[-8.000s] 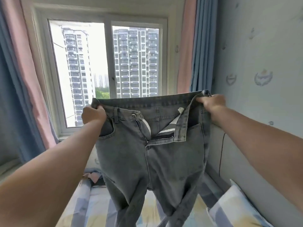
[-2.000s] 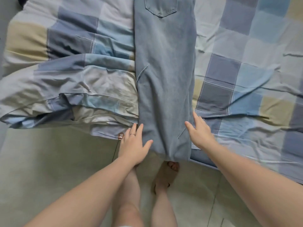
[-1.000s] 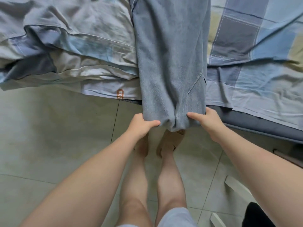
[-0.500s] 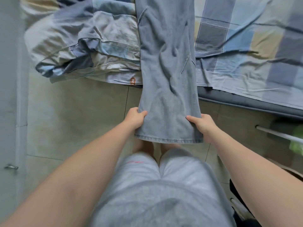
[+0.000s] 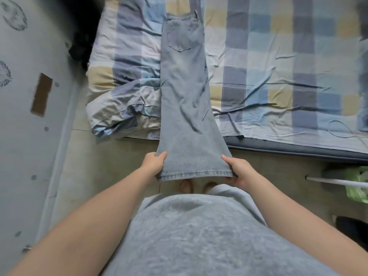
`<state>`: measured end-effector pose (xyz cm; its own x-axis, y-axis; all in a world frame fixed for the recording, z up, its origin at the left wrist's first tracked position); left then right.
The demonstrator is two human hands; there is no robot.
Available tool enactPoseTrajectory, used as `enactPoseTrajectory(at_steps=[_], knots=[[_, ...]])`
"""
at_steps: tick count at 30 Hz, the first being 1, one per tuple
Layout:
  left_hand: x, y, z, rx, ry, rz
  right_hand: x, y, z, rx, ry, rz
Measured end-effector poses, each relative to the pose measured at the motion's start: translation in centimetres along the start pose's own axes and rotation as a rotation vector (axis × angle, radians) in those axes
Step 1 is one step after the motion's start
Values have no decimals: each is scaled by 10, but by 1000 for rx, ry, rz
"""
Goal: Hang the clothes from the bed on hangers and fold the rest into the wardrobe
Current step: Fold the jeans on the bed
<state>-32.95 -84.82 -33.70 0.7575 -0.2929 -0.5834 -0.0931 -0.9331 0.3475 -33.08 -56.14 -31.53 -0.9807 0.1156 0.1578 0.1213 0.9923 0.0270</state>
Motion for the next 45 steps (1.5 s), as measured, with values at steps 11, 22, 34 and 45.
enactPoseTrajectory(at_steps=[11, 22, 34, 45], knots=[[43, 7, -75, -16, 28, -97, -66, 7, -42, 48, 98, -109], [184, -61, -196, 12, 134, -95, -249, 69, -53, -5, 18, -140], [216, -72, -239, 37, 252, -170, -299, 87, -58, -28, -40, -152], [90, -32, -151, 31, 200, -600, -139, 52, -64, 26, 76, 73]])
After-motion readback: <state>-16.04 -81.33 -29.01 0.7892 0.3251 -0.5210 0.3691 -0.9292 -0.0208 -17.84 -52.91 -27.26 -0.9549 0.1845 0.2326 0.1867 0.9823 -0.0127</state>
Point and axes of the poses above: each hand's wrist, its own z-axis towards the middle knuckle, its own y-axis out of the back of the hand, x = y × z, the point moved 1 cm from there along z, towards the middle knuckle, and after that the axes turned 11 degrees about -y, right-handed, at the moved point
